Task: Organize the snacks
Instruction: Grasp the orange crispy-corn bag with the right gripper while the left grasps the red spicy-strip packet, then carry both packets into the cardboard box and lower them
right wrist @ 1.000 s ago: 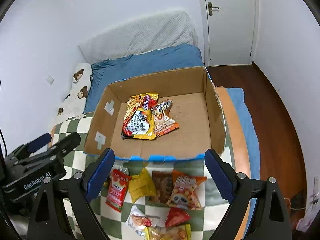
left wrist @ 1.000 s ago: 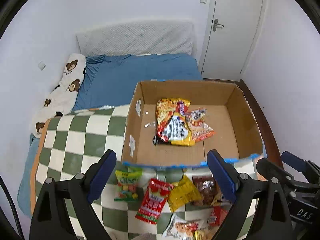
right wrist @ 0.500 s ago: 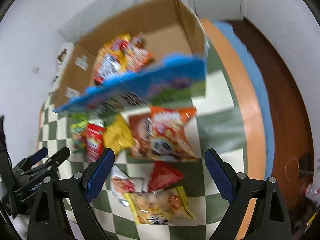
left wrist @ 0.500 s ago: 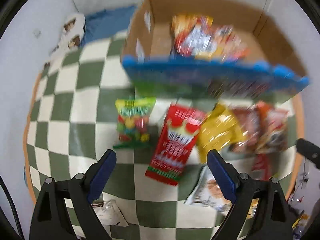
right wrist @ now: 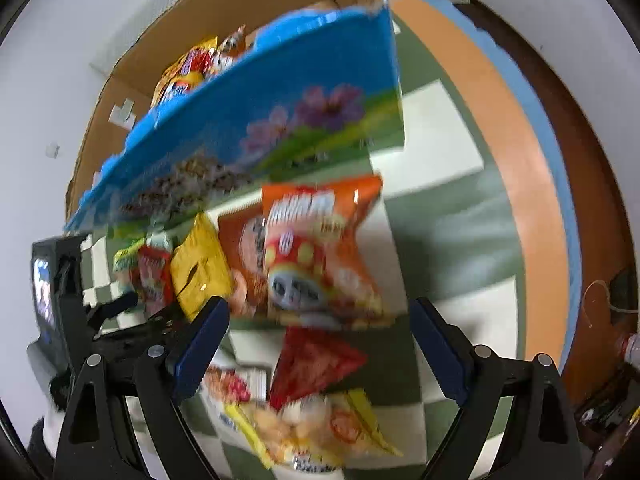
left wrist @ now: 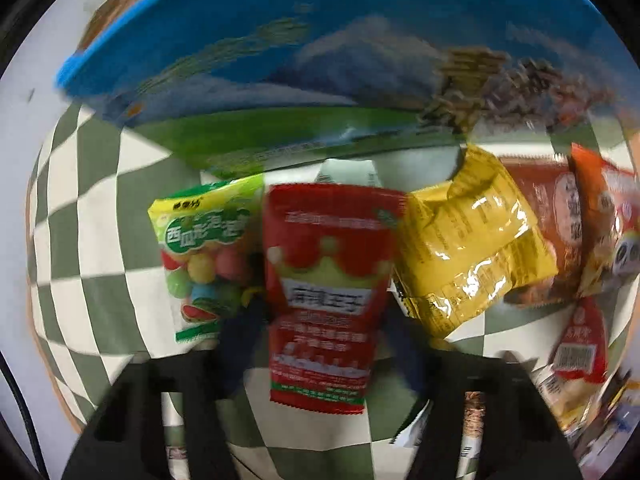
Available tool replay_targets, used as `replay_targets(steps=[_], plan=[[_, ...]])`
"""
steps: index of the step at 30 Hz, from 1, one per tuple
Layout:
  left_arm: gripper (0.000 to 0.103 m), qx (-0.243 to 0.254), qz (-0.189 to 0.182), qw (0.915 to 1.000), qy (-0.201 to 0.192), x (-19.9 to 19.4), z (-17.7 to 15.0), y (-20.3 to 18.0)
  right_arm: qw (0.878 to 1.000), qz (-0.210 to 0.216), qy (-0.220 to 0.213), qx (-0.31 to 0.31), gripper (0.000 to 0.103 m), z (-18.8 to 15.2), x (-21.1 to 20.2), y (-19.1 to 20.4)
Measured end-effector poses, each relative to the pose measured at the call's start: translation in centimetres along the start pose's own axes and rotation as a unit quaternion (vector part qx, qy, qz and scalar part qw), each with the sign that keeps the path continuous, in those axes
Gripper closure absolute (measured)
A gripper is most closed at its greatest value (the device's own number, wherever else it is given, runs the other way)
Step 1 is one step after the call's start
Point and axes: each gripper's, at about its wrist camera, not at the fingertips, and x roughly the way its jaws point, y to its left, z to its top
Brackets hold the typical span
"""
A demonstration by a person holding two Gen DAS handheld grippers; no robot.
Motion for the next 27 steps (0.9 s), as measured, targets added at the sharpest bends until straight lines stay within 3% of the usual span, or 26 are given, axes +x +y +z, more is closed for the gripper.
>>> replay_targets(steps=[5, 6, 7, 10, 21, 27], plan=[[0.053, -0.076, -0.020, 0.9968, 0.019, 0.3, -2.0, 2.3, 1.000, -0.020, 0.002, -0.022, 0.012, 2.0, 1.3, 1.1], [0.053, -0.088, -0.026, 0.9955, 0.024, 0.5, -2.6, 2.7, 0.999, -0.024, 0.004, -0.031, 0.020, 2.1, 1.8, 1.5], [0.053, -0.097, -0.030, 0.9943, 0.030, 0.7, -3.2, 3.0, 0.999, -0.030, 0.009, -0.045, 0.036, 2.2, 2.3, 2.0], [0.053, -0.109, -0.031, 0.9929, 0.037, 1.0, -4.9, 3.3, 0.997, -0.044, 0.017, -0.066, 0.050, 2.0, 3.4, 2.4], [0.056, -0.125, -0.048, 0.9899, 0.046, 1.1, -10.5, 2.6, 0.996, -0.006, 0.035, -0.083, 0.054, -1.9, 1.3, 1.1], [0.057, -0.112, -0.076, 0.9908, 0.006, -3.6, -10.7, 0.9, 0.997, 0.029, 0.033, -0.068, 0.055, -4.3, -0.6, 1.1]])
